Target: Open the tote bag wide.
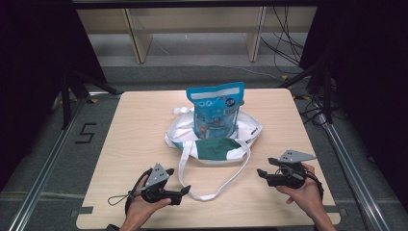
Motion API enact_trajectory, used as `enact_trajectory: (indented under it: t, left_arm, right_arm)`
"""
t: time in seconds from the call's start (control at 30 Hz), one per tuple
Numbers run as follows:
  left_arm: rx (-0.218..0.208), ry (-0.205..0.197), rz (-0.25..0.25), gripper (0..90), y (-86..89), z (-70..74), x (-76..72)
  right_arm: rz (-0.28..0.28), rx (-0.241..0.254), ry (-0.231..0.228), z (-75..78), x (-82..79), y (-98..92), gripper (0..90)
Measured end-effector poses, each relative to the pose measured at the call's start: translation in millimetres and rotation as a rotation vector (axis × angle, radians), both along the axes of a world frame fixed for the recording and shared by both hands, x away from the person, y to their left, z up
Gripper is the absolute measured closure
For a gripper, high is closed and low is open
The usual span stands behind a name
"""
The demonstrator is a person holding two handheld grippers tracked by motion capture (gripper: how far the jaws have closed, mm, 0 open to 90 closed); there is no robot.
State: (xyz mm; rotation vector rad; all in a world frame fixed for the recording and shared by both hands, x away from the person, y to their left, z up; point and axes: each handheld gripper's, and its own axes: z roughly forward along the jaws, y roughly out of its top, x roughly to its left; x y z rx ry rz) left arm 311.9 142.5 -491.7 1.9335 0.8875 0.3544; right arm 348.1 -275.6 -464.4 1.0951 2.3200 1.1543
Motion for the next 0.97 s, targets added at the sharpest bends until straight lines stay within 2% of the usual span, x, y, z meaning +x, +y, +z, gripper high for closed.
enact_trajectory:
  t: [0.03,0.1,0.13,0.17,0.2,0.23,0.27,0.3,0.43,0.47,0.5,0.57,0.6,0.63,0.67,0.7,0.73,0.77,0.8,0.83,0.87,0.9,0.97]
  left_arm:
    - [-0.019,0.020,0.011,15.1,0.7,-1.8,-3.0]
    - [-0.023,0.027,0.004,15.1,1.1,-2.8,-7.8]
    - [-0.010,0.026,-0.004,15.1,1.7,-2.8,-9.4]
    - [0.006,0.019,-0.008,15.1,2.1,-3.3,-12.3]
    - [0.013,0.021,-0.015,15.1,2.6,-3.8,-13.6]
    - [0.002,0.039,-0.008,15.1,1.7,-5.4,-16.3]
    - [0.006,0.045,-0.005,15.0,0.8,-6.4,-19.1]
    - [0.028,0.050,-0.015,15.1,1.8,-6.6,-20.7]
    - [0.067,0.036,-0.032,15.1,2.3,-8.3,-24.7]
    - [0.058,0.036,-0.026,15.1,1.8,-8.7,-25.3]
    - [0.080,0.048,-0.038,15.0,3.7,-7.7,-25.8]
    - [0.055,0.048,-0.028,15.0,1.9,-9.4,-27.7]
    - [0.076,0.050,-0.039,15.1,2.8,-8.9,-27.7]
    - [0.075,0.038,-0.042,15.1,1.8,-9.2,-27.0]
    - [0.099,0.040,-0.052,15.1,2.8,-7.6,-26.6]
    - [0.100,0.037,-0.050,15.1,2.5,-8.1,-25.5]
    - [0.095,0.045,-0.042,15.1,1.8,-9.4,-25.2]
    - [0.068,0.051,-0.025,15.1,-0.3,-11.1,-25.3]
    - [0.109,0.043,-0.042,15.1,2.4,-10.1,-24.1]
    - [0.088,0.058,-0.026,15.1,0.8,-11.3,-25.0]
    - [0.100,0.047,-0.035,15.1,1.2,-11.0,-24.2]
    - [0.095,0.042,-0.033,15.1,0.6,-11.2,-24.0]
    - [0.135,0.042,-0.045,15.1,2.9,-10.1,-22.7]
  right_arm:
    - [0.006,-0.007,-0.015,-1.5,-1.8,-1.5,35.9]
    - [0.003,-0.023,-0.004,-4.4,-8.8,-3.6,35.6]
    - [-0.010,-0.015,0.026,-6.5,-13.6,-2.8,35.5]
    - [0.002,-0.033,0.011,-8.1,-14.0,-4.8,35.4]
    - [0.006,-0.039,0.016,-11.2,-17.2,-5.5,35.2]
    - [0.008,-0.047,0.011,-13.0,-18.6,-6.2,35.0]
    - [-0.006,-0.037,0.053,-14.7,-23.5,-5.2,34.8]
    - [-0.003,-0.047,0.039,-17.3,-25.9,-5.9,34.5]
    - [0.019,-0.067,0.032,-21.0,-35.3,-7.6,33.7]
    - [0.027,-0.067,0.035,-21.4,-38.5,-7.1,33.5]
    - [0.022,-0.062,0.042,-21.3,-41.6,-6.7,33.3]
    - [0.031,-0.065,0.050,-22.3,-46.9,-6.9,33.0]
    - [0.031,-0.061,0.051,-23.3,-49.1,-7.0,32.9]
    - [0.031,-0.058,0.059,-24.1,-51.3,-6.9,32.9]
    - [0.040,-0.061,0.060,-25.3,-52.3,-6.4,32.9]
    - [0.033,-0.064,0.071,-25.6,-54.3,-4.6,32.9]
    - [0.062,-0.082,0.053,-26.1,-51.9,-5.4,32.9]
    - [0.068,-0.084,0.049,-27.0,-51.1,-4.3,32.9]
    - [0.065,-0.096,0.037,-26.7,-50.8,-4.9,32.8]
    - [0.072,-0.097,0.039,-27.3,-50.0,-5.2,32.8]
    - [0.055,-0.090,0.055,-27.1,-50.5,-5.4,32.8]
    - [0.052,-0.094,0.052,-27.6,-49.9,-6.8,32.7]
    - [0.041,-0.089,0.056,-27.3,-49.8,-8.0,32.7]
